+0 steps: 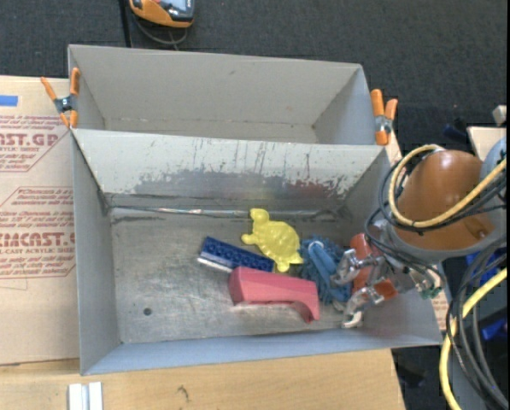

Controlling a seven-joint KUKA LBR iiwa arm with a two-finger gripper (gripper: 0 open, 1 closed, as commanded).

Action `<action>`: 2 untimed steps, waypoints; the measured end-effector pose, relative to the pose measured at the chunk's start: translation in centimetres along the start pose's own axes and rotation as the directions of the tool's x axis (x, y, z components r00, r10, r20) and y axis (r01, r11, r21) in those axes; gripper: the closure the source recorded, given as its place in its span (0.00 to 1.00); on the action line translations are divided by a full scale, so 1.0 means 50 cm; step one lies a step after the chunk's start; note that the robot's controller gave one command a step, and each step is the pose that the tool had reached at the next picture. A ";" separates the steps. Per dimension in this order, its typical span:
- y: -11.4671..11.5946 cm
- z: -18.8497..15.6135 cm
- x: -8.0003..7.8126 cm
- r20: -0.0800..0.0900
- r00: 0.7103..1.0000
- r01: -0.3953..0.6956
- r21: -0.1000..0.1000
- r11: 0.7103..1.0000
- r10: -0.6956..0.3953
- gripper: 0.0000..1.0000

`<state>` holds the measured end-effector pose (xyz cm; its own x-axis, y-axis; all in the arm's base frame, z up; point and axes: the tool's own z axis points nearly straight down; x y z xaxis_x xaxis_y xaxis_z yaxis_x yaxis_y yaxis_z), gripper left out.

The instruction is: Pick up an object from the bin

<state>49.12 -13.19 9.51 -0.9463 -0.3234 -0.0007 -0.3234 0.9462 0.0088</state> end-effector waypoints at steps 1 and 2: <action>0.000 0.000 0.000 0.000 1.000 0.000 0.000 1.000 0.000 1.00; -0.005 -0.097 -0.008 -0.004 1.000 0.019 0.003 1.000 -0.019 1.00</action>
Offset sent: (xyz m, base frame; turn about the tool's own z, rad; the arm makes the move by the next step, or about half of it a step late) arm 0.0150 -0.0033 0.1294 -0.0475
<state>49.59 -13.36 14.33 -0.9400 -0.3412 0.0033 -0.3412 0.9400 0.0057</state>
